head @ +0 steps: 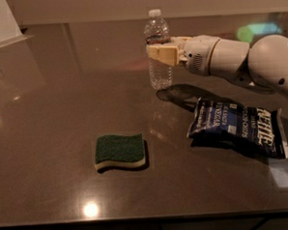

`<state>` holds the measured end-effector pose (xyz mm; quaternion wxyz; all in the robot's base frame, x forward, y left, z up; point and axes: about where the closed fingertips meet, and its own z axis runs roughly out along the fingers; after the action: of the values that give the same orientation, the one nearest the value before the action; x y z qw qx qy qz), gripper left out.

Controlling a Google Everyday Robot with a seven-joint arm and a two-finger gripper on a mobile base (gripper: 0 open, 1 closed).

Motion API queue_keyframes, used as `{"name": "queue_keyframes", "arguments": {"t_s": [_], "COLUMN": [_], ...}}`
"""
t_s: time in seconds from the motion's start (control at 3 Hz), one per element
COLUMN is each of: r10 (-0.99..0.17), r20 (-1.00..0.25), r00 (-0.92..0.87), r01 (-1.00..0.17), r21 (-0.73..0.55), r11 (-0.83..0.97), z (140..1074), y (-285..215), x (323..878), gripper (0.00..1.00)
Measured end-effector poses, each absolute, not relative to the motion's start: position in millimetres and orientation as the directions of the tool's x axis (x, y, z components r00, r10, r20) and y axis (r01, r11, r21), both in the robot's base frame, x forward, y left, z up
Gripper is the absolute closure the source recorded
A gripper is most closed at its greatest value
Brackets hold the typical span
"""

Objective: Place water bottle upright

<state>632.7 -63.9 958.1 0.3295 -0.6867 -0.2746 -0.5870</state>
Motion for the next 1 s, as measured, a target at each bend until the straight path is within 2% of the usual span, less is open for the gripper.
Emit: {"name": "queue_keyframes", "arguments": {"t_s": [1.0], "r10": [-0.034], "r20": [0.993], "r00": [0.114], "r01": [0.806], "r21": [-0.113], "r11": [-0.58], "z": [939.1], "y": [-64.6], "x": [632.1], "gripper": [1.0]}}
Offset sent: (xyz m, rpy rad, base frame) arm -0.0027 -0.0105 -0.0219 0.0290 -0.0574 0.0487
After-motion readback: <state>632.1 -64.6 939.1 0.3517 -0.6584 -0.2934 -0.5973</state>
